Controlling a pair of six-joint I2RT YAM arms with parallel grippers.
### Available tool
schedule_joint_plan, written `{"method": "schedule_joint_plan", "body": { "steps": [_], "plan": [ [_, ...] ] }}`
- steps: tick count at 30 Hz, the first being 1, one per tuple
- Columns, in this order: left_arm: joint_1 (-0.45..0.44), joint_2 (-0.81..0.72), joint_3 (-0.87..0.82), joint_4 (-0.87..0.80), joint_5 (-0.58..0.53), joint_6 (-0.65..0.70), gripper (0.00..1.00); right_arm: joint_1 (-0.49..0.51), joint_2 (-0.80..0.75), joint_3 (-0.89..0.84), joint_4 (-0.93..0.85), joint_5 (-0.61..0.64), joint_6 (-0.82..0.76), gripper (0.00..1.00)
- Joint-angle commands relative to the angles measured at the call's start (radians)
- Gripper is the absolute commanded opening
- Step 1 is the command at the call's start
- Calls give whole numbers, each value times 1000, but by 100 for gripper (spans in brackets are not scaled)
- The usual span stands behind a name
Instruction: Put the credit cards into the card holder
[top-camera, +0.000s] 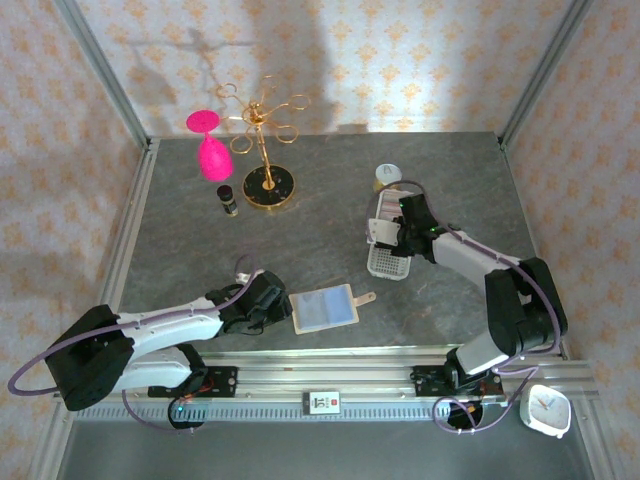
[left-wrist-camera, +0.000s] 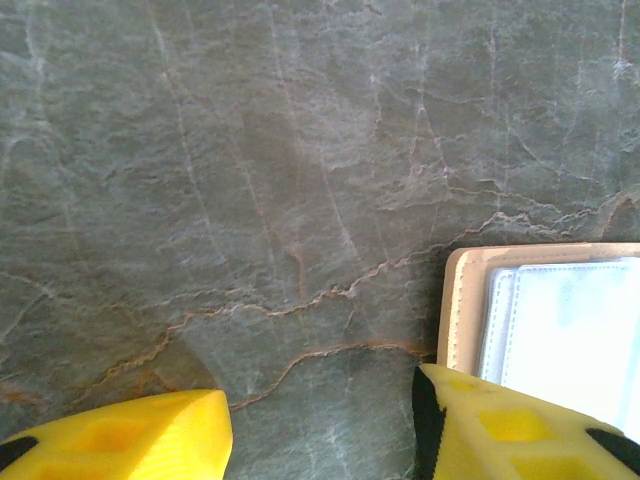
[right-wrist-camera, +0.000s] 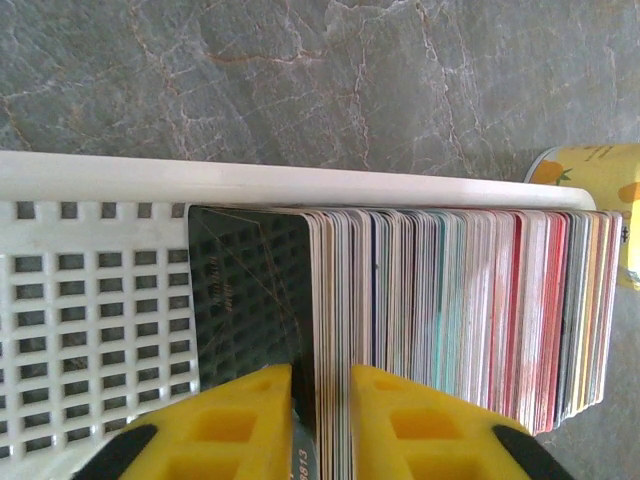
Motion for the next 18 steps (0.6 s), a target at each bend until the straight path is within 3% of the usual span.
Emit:
{"method": "schedule_joint_plan", "body": {
  "steps": [1, 6, 18],
  "plan": [
    [1, 122, -28, 410, 151, 3, 51, -2, -32, -1, 1, 13, 1, 18],
    [1, 125, -30, 414, 153, 2, 51, -1, -38, 3, -3, 12, 2, 17],
    [4, 134, -27, 421, 161, 3, 50, -1, -54, -8, -6, 12, 4, 1]
  ]
}}
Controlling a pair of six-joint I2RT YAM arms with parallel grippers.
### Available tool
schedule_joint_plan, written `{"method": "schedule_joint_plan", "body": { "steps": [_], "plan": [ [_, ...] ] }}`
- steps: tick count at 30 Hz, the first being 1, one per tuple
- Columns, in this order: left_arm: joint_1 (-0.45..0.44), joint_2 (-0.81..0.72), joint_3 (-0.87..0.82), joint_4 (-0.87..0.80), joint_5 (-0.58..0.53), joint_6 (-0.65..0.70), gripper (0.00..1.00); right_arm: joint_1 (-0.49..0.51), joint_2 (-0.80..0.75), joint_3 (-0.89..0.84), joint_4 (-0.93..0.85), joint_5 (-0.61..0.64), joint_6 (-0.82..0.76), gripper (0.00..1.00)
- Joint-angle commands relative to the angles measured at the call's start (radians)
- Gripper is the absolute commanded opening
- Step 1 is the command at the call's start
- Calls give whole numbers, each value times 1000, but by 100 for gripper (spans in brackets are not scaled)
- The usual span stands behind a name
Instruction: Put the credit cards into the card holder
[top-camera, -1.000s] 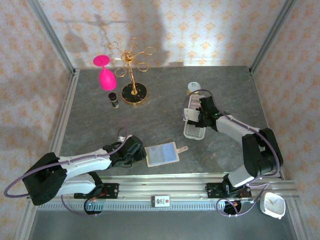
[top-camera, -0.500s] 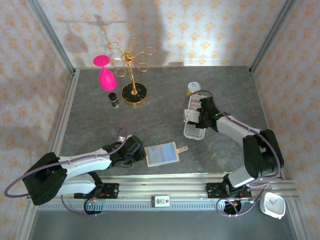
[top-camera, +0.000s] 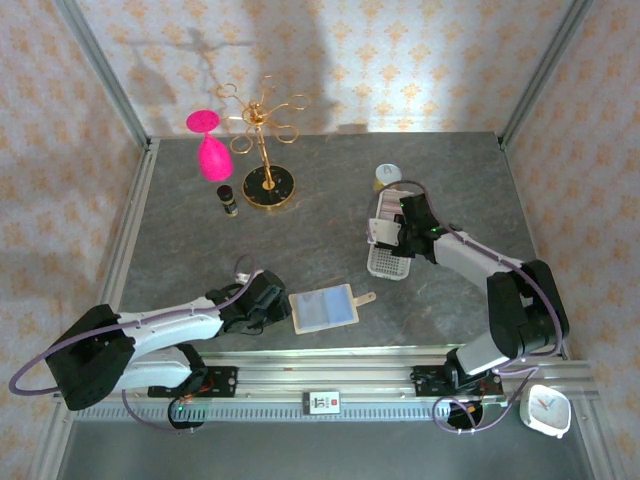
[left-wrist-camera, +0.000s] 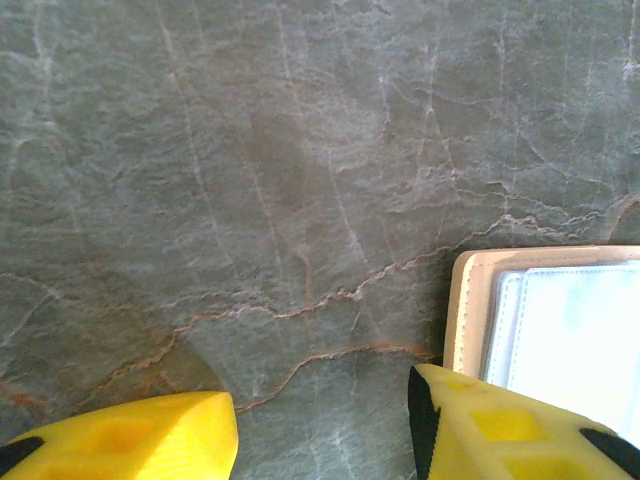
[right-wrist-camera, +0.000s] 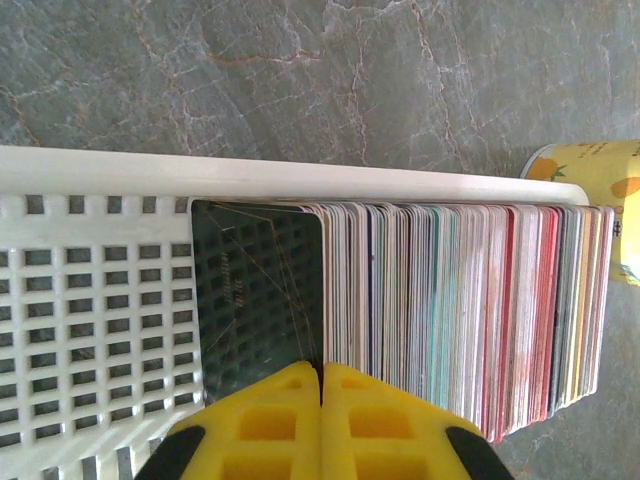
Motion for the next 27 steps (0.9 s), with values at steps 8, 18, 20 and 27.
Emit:
{"method": "schedule_joint_plan", "body": {
  "steps": [8, 18, 20, 27],
  "plan": [
    [0, 136, -26, 426, 164, 8, 50, -1, -59, 5, -21, 15, 2, 0],
    [0, 168, -9, 423, 171, 10, 51, 6, -140, 68, -276, -181, 184, 0],
    [-1, 168, -3, 419, 174, 15, 51, 8, -152, 60, -305, -220, 205, 0],
    [-1, 96, -6, 378, 147, 28, 65, 11, -226, 101, -350, -231, 388, 0]
  ]
}}
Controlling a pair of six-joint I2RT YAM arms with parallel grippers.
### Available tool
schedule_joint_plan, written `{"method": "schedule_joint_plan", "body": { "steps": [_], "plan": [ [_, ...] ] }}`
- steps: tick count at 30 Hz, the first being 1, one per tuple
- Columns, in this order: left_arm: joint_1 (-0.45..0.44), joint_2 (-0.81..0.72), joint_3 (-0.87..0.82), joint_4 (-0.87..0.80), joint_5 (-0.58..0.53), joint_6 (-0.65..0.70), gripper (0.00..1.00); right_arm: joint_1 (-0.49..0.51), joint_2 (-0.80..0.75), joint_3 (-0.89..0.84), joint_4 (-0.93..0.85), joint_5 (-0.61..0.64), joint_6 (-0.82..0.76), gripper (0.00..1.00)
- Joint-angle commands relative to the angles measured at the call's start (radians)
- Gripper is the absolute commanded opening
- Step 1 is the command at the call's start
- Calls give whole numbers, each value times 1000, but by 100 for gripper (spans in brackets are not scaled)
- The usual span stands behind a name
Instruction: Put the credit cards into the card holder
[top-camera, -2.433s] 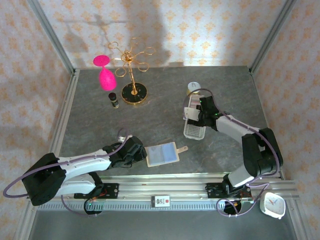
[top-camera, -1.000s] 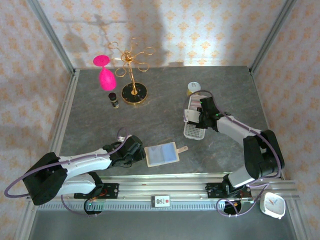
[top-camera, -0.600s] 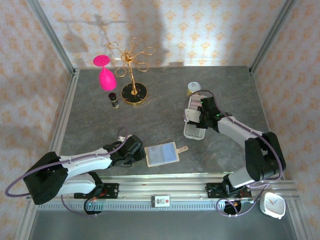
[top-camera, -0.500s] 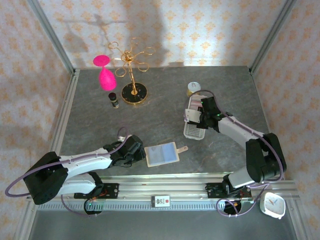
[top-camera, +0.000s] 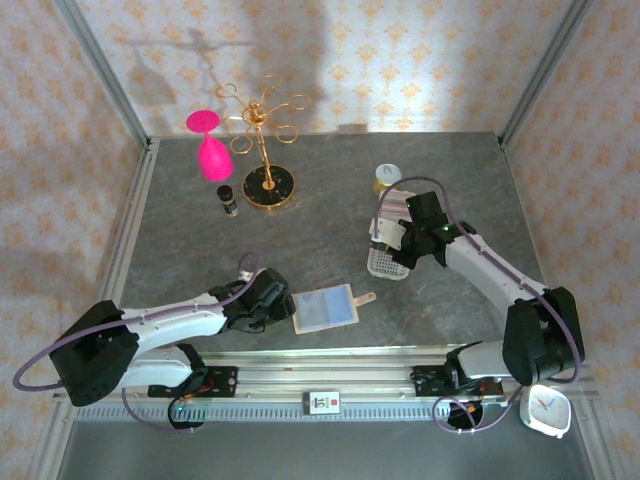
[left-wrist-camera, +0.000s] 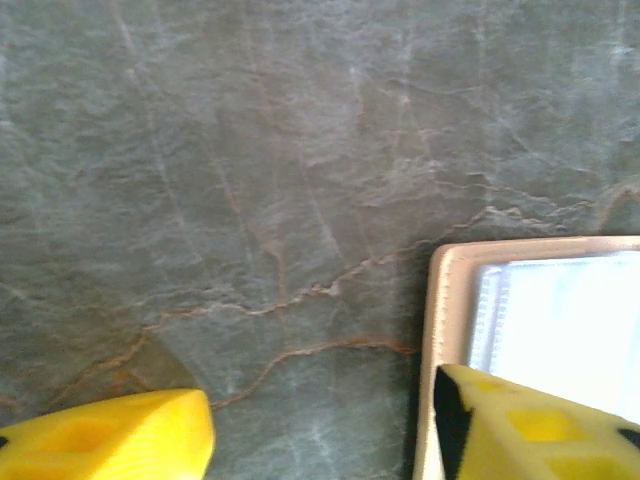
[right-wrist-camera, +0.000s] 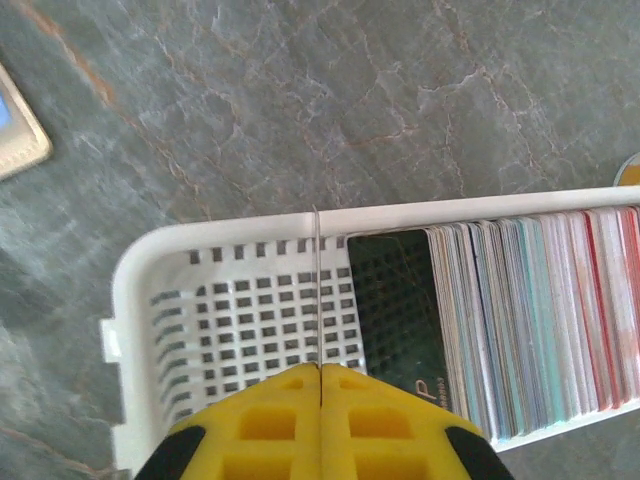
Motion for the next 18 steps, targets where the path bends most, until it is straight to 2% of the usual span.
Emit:
{"method": "schedule_joint_plan", "body": {
  "steps": [1, 5, 10, 18],
  "plan": [
    [-2, 60, -41, 392, 120, 9, 67, 3, -77, 51, -18, -18, 198, 0],
    [-5, 20, -3, 291, 98, 11, 75, 2, -99, 105, -29, -28, 476, 0],
    [-18, 22, 58, 198, 96, -1, 80, 3, -149, 112, 15, -41, 921, 0],
    [-25, 63, 105, 116, 71, -58, 79, 5, -346, -96, 143, -259, 1456, 0]
  ]
}}
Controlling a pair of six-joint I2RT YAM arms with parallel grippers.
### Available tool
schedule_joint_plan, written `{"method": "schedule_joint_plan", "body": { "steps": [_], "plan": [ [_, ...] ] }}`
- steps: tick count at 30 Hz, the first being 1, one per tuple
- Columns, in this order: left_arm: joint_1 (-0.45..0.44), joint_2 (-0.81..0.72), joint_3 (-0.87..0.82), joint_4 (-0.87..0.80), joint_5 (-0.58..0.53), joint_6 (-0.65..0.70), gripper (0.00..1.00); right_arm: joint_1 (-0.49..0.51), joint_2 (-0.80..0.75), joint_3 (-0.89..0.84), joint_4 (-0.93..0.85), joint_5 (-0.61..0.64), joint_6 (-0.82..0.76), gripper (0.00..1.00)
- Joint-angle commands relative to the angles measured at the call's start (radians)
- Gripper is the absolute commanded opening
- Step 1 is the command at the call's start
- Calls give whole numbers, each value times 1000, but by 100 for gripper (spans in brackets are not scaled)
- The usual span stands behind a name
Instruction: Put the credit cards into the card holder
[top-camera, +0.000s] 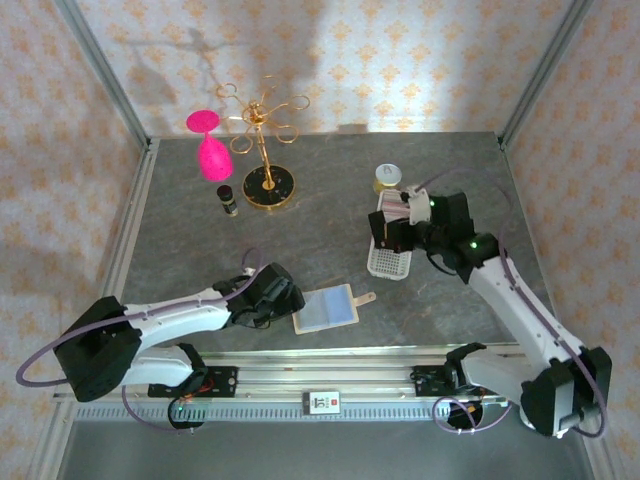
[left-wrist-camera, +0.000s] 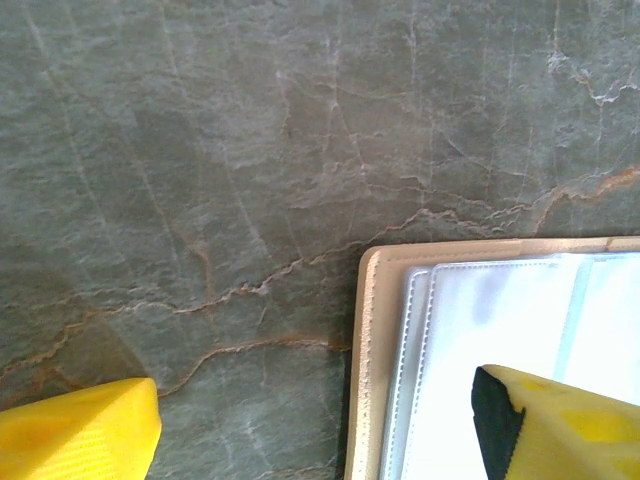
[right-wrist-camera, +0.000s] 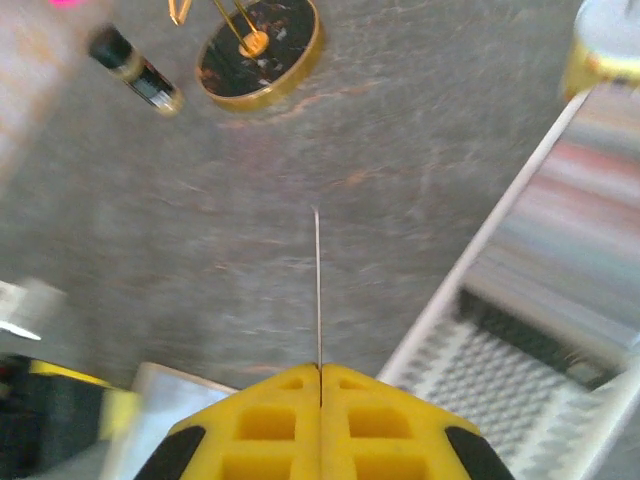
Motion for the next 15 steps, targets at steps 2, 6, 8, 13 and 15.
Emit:
{"method": "schedule_joint_plan", "body": {
  "steps": [2, 6, 8, 13, 15],
  "plan": [
    [-22, 53, 46, 149, 62, -31, 79, 5, -104, -126, 99, -110, 377, 0],
    [-31, 73, 71, 142, 75, -36, 78, 5, -165, -190, 100, -71, 466, 0],
    [-35, 71, 72, 136, 71, -44, 78, 4, -165, -229, 122, -115, 514, 0],
    [-41, 78, 66, 147, 83, -50, 80, 58, -216, -373, 259, -141, 649, 0],
    [-43, 91, 73, 142, 83, -52, 80, 98, -223, -417, 304, -130, 693, 0]
  ]
}}
